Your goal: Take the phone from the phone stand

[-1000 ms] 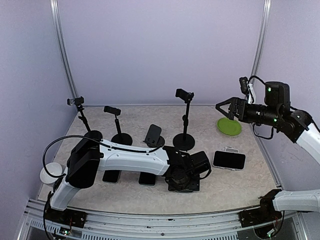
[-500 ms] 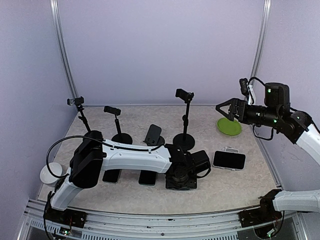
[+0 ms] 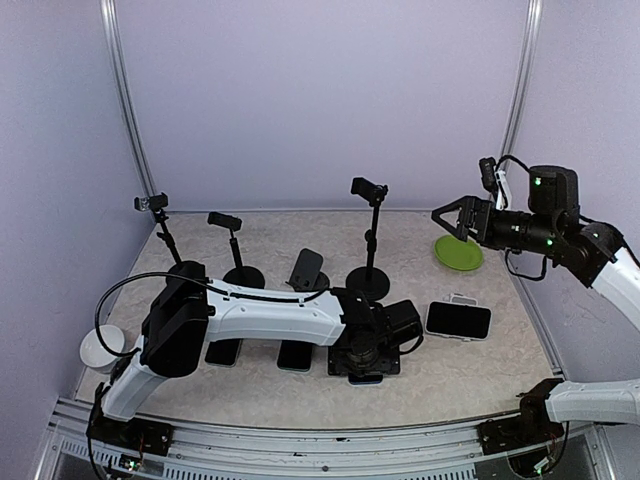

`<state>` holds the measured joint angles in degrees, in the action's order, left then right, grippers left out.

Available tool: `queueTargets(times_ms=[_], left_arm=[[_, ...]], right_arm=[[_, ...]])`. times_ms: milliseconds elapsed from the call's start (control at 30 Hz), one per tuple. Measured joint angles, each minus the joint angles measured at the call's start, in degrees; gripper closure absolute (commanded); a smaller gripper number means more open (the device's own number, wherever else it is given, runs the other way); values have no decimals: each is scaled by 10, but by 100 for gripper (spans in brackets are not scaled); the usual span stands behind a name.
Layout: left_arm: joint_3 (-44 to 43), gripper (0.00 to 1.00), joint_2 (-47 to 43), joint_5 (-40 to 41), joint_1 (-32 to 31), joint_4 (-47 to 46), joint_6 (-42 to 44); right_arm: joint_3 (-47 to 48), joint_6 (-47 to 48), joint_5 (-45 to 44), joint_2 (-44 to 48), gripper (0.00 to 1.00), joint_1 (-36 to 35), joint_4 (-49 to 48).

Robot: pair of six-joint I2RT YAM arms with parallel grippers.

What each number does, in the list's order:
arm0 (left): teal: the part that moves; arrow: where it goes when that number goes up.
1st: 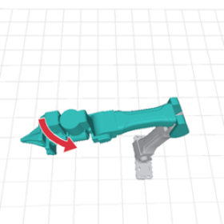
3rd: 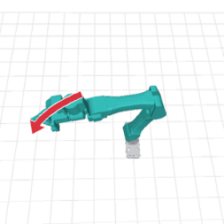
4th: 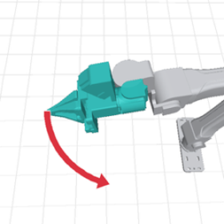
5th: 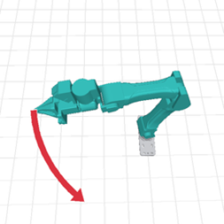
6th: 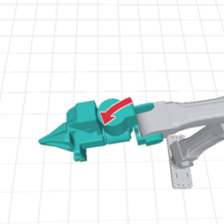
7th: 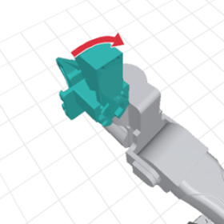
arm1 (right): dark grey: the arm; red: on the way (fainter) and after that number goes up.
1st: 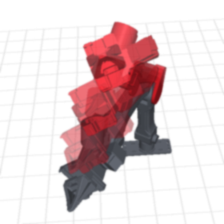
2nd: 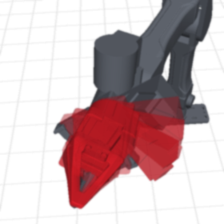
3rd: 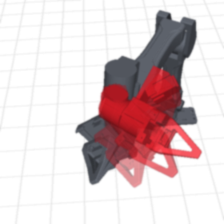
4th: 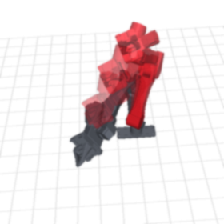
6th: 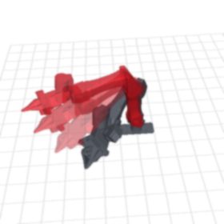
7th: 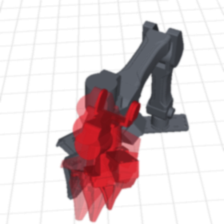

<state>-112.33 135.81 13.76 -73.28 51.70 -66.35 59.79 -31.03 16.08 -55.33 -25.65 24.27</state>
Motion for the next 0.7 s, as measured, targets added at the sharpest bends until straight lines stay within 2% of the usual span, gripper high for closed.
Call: queueTargets(times_ms=[367, 533, 700], left_arm=[[-2, 1, 0, 18, 13, -13, 11], [-2, 1, -8, 49, 16, -24, 38], [-1, 1, -54, 83, 16, -41, 68]], right_arm=[[-14, -47, -4, 5, 7, 0, 57], [-43, -56, -5, 38, 8, 0, 115], [-83, -80, -5, 77, 10, 0, 165]])
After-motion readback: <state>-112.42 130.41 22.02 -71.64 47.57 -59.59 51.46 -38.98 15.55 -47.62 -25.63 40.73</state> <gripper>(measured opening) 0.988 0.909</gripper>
